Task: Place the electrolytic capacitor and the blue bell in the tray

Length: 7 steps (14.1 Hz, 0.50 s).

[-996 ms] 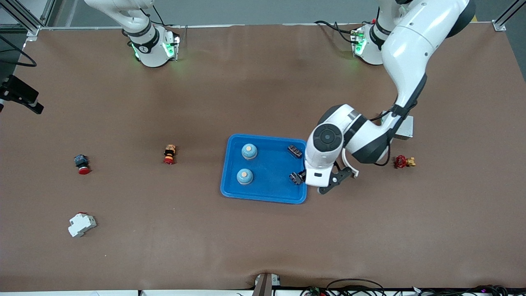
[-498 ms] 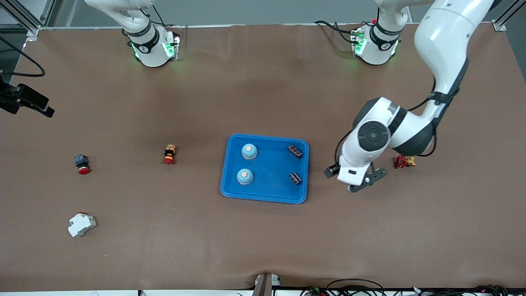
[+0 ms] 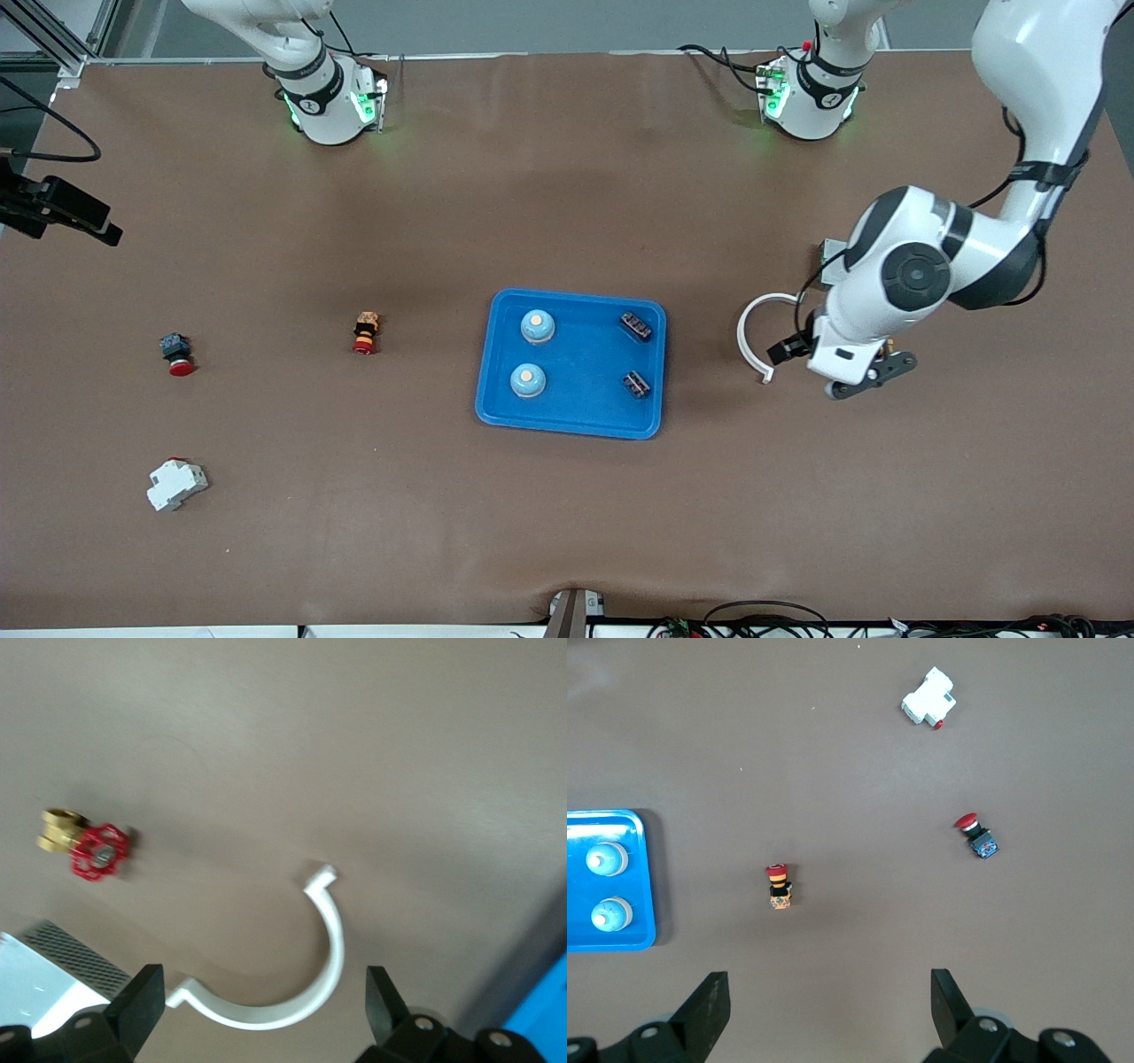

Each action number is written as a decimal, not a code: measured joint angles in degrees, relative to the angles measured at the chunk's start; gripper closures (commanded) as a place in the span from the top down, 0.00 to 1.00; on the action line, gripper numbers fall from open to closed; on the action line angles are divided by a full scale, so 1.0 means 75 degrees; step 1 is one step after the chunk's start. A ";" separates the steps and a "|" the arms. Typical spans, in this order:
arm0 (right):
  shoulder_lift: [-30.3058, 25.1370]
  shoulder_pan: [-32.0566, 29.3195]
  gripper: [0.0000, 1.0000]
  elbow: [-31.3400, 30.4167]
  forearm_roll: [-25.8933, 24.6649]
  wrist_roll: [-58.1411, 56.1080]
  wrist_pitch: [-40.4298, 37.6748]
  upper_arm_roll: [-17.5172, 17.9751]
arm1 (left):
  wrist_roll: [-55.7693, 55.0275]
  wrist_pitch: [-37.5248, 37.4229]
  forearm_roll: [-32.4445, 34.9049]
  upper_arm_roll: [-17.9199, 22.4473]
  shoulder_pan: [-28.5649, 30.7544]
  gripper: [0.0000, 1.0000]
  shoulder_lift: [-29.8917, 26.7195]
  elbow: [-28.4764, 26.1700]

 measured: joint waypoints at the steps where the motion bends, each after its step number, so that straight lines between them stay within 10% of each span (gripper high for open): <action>1: -0.0004 0.0000 1.00 0.0000 0.0000 0.0000 -0.0004 0.0001 | 0.0292 0.0003 0.0000 -0.0267 0.0509 1.00 -0.0030 -0.0104; 7: -0.0027 0.0000 1.00 0.0017 -0.0002 -0.0135 0.0007 0.0006 | 0.1607 0.0043 0.0092 -0.1103 0.2449 1.00 -0.0043 -0.0325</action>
